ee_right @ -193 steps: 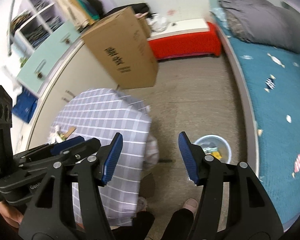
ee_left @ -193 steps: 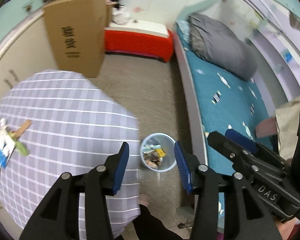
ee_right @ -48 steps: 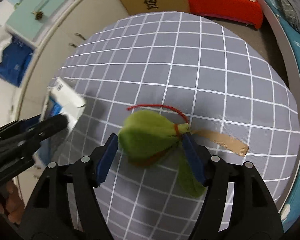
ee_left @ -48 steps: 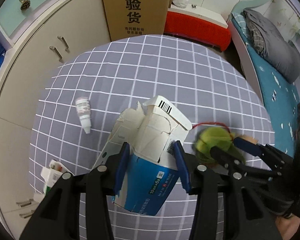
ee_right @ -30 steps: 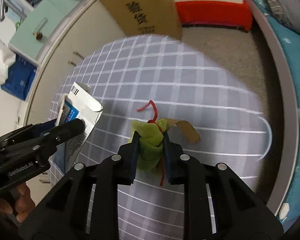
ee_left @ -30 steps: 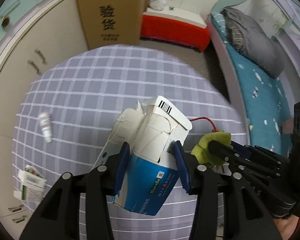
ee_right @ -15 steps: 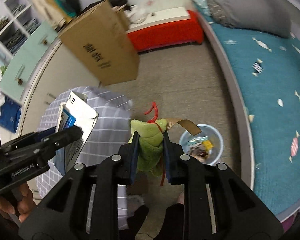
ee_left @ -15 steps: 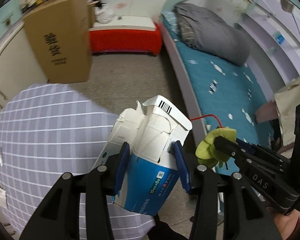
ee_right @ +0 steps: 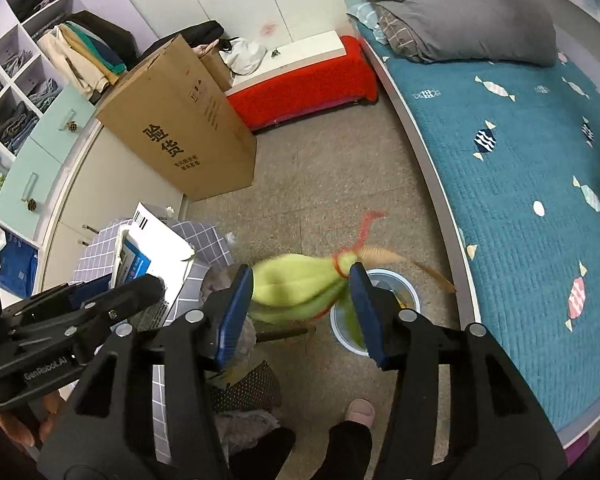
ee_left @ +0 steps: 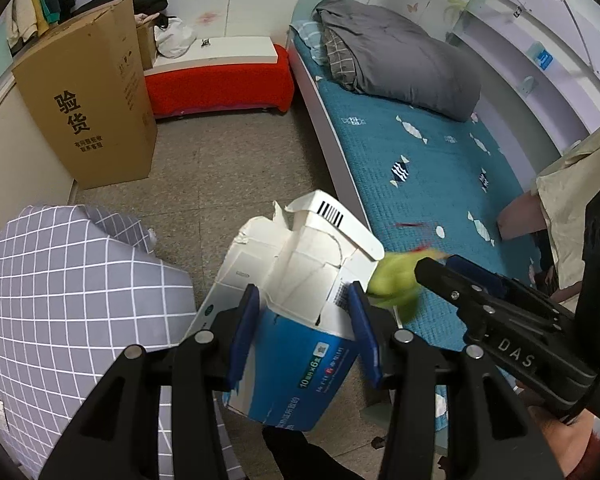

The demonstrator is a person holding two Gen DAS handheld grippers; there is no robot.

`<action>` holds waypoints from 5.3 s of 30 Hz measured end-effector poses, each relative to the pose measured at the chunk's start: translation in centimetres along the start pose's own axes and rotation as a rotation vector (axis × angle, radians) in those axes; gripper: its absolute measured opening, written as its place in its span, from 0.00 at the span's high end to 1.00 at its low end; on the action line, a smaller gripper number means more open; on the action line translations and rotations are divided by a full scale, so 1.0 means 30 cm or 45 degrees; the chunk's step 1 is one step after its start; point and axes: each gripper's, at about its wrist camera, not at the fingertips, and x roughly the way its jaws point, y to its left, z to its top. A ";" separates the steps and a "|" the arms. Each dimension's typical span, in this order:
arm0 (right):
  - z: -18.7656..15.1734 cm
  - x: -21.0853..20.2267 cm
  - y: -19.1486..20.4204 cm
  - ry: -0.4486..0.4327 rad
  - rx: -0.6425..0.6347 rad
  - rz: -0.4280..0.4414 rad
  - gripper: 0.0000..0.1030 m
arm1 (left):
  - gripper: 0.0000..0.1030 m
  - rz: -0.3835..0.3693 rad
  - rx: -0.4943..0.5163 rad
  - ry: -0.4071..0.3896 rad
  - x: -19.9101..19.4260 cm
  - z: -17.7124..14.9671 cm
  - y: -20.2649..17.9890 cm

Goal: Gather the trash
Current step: 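Carry the medicine box and green leaf item over the blue wastebasket, then open the right gripper over the wastebasket, then open the left gripper, then move both open grippers back over the checked table, then grasp the white-and-green box with the left gripper while the right grasps the small white bottle, then carry the white bottle and white-and-green box over the wastebasket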

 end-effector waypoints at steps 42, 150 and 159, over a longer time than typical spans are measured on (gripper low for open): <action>0.011 -0.152 -0.203 -0.127 0.170 -0.101 0.41 | 0.31 -0.059 0.130 -0.005 0.107 0.105 -0.234; -0.585 0.783 1.799 0.340 -0.678 0.353 0.76 | 0.95 0.213 -0.801 -0.374 -0.481 -0.725 1.786; -0.408 0.497 1.484 0.229 -0.523 0.334 0.76 | 0.95 0.138 -0.562 -0.316 -0.473 -0.509 1.375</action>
